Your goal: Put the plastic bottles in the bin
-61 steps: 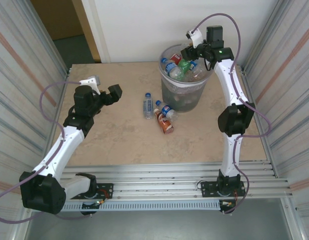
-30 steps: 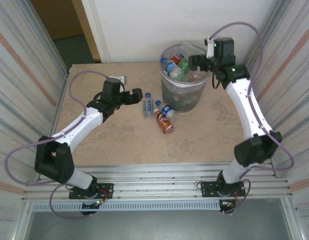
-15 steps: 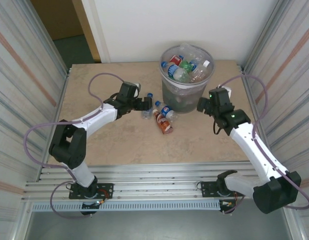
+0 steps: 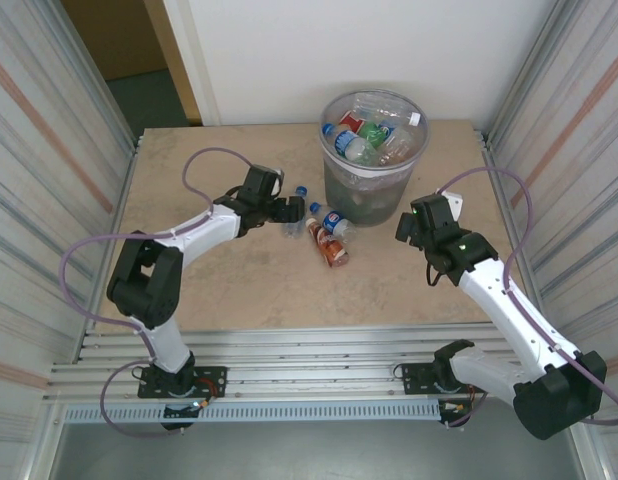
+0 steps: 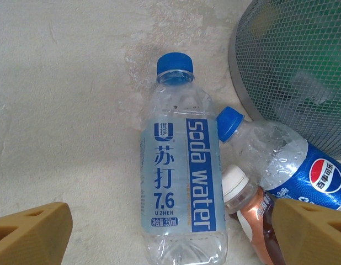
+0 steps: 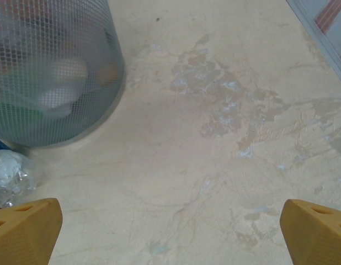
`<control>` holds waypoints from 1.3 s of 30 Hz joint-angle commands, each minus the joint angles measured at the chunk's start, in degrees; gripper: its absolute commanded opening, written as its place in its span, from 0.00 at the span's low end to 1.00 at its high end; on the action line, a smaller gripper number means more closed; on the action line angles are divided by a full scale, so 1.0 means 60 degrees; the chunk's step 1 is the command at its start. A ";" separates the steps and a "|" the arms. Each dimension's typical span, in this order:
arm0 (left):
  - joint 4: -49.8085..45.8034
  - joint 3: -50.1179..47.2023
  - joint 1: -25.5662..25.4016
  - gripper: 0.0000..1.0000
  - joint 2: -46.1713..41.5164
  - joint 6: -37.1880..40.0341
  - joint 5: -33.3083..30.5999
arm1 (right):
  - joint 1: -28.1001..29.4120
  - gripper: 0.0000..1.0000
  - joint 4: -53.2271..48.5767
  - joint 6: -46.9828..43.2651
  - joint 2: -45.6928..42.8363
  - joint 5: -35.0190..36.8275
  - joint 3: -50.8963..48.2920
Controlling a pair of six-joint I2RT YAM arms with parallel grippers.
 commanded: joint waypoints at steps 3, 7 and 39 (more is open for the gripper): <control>0.0077 0.0479 -0.0065 0.92 0.0613 -0.0107 0.0203 | 0.0034 1.00 0.0274 -0.0149 0.0153 0.0103 0.0417; -0.0314 0.0908 -0.0082 0.92 0.1131 0.0222 0.0004 | 0.0015 1.00 0.0318 -0.0141 0.0223 0.0037 0.0445; -0.1702 0.2328 0.0284 0.41 0.1812 0.1620 0.0020 | -0.1134 0.99 -0.0293 -0.0429 -0.0843 -0.0159 0.0572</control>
